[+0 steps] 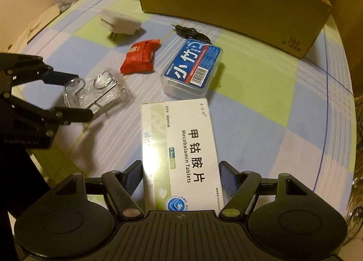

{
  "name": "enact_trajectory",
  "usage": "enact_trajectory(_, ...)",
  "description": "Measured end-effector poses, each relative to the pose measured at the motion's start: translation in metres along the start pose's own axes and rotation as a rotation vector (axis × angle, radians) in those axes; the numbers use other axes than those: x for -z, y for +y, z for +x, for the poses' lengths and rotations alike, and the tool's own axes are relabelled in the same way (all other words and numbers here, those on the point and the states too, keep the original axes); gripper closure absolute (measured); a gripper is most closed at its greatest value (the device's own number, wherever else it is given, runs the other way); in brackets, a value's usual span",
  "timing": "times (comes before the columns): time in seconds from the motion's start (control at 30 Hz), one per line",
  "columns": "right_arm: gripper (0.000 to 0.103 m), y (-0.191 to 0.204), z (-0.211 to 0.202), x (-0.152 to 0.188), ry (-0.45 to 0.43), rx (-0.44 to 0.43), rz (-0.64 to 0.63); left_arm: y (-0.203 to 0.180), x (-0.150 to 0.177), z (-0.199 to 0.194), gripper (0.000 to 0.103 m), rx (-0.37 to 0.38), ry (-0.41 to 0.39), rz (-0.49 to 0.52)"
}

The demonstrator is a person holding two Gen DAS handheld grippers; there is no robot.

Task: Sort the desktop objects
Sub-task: 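Grasp the clear packaging with the left gripper while the right gripper grasps the Mecobalamin box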

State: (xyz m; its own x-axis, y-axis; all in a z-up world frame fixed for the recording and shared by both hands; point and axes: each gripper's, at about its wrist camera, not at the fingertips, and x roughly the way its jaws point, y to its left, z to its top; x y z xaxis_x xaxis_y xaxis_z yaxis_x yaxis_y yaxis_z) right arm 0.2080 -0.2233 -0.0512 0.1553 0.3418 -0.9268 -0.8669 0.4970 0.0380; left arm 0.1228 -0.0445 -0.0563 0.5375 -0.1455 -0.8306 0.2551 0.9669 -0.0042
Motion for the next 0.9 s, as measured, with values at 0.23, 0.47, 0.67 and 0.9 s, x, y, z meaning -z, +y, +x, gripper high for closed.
enact_trajectory(0.23, 0.02, 0.0, 0.006, 0.012, -0.023, 0.007, 0.05, -0.01, 0.006, 0.001, 0.039, -0.056, -0.03, 0.04)
enact_trajectory(0.47, 0.02, -0.001, 0.005, 0.011, -0.055, -0.006, 0.066, -0.018, 0.01, 0.008, 0.042, -0.085, -0.018, 0.087)
enact_trajectory(0.67, 0.021, 0.001, 0.009, 0.007, -0.07, -0.015, 0.062, -0.016, 0.011, 0.01, 0.054, -0.074, -0.008, 0.073)
enact_trajectory(0.9, 0.035, 0.007, 0.011, 0.006, -0.088, 0.028, 0.044, -0.015, 0.01, 0.01, 0.054, -0.071, -0.009, 0.055)
